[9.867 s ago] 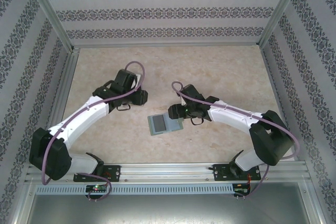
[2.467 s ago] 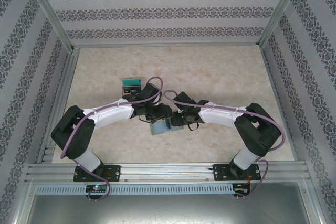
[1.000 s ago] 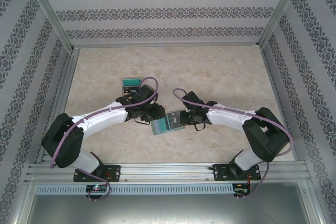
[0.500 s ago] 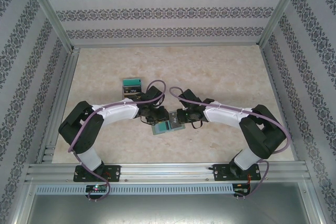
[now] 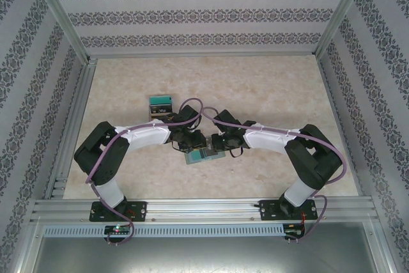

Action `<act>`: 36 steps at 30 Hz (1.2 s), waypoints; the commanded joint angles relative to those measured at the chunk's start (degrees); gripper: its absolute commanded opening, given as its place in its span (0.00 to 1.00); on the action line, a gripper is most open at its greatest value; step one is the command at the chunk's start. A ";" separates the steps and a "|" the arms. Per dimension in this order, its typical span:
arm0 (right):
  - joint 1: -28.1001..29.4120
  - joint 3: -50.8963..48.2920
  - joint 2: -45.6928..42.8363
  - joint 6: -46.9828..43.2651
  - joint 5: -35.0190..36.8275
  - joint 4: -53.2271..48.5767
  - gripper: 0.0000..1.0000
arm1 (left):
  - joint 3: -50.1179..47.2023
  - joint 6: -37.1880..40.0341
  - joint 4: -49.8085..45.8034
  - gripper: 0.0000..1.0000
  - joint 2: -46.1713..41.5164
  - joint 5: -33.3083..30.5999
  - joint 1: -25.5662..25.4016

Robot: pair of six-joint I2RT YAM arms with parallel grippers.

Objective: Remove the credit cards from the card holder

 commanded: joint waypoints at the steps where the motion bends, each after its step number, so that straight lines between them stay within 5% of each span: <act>1: 0.78 0.07 1.04 0.24 -0.77 -0.38 0.13 | 0.29 -0.52 0.60 0.24 0.69 0.90 0.04; 9: 0.95 -0.04 1.04 0.51 -0.64 -0.37 0.13 | -1.71 -2.17 3.21 0.10 0.84 2.14 0.83; 27: 1.05 -0.04 0.86 0.59 -0.45 -0.29 0.14 | -3.56 -3.91 6.72 0.18 2.14 4.38 1.71; 36: 1.06 -0.22 1.03 0.73 -0.20 -0.43 0.14 | -4.53 -4.09 6.55 0.09 0.50 3.27 1.93</act>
